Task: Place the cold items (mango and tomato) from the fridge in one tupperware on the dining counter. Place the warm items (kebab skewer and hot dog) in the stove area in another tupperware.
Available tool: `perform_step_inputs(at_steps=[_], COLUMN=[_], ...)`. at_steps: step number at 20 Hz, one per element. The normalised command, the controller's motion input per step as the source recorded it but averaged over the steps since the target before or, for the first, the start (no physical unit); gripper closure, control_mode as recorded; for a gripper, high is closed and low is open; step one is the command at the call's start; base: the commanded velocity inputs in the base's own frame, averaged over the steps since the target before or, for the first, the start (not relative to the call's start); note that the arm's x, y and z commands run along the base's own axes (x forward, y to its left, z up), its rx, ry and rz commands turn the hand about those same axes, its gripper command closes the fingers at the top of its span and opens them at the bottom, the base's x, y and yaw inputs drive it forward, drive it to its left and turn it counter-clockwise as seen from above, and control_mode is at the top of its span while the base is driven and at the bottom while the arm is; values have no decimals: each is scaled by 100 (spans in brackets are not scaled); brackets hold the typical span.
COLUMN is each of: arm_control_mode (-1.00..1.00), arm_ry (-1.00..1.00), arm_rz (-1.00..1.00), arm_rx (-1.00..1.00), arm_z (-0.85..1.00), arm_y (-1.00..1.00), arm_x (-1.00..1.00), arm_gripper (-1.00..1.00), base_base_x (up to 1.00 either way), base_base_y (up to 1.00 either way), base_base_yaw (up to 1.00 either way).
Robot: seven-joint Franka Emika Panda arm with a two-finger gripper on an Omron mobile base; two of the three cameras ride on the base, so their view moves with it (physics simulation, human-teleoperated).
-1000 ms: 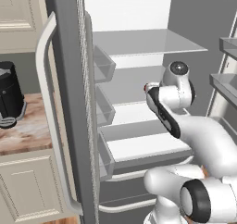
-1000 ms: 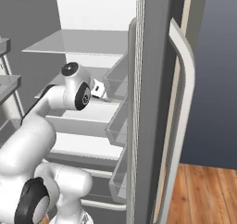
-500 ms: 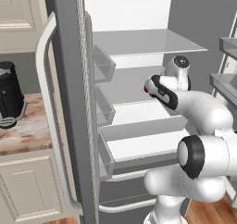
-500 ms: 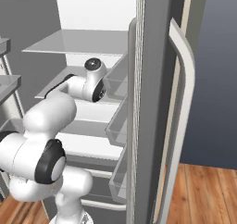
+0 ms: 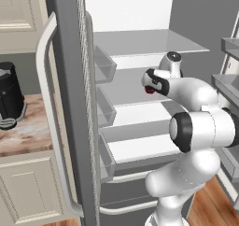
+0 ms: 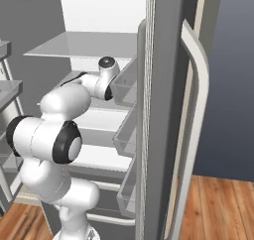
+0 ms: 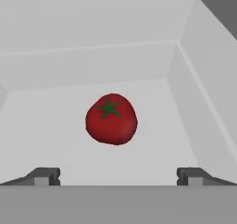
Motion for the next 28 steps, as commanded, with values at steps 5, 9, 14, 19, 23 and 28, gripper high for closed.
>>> perform_step_inputs(at_steps=[5,9,14,19,23,28], arm_control_mode=[-100,-100,-100,-100,-100,-100], arm_ry=[0,0,8,8,2,0], arm_rz=[0,0,0,0,0,0], arm_rx=[-4,0,0,0,0,0], arm_z=[-42,-26,-23,-34,-16,-18], arm_y=[0,-6,0,0,4,14], arm_x=[53,59,25,5,0,0], arm_gripper=[-100,-100,-100,-100,-100,100], base_base_x=[0,0,0,0,0,0], base_base_y=[0,0,0,0,0,0], base_base_yaw=[0,0,0,0,0,0])
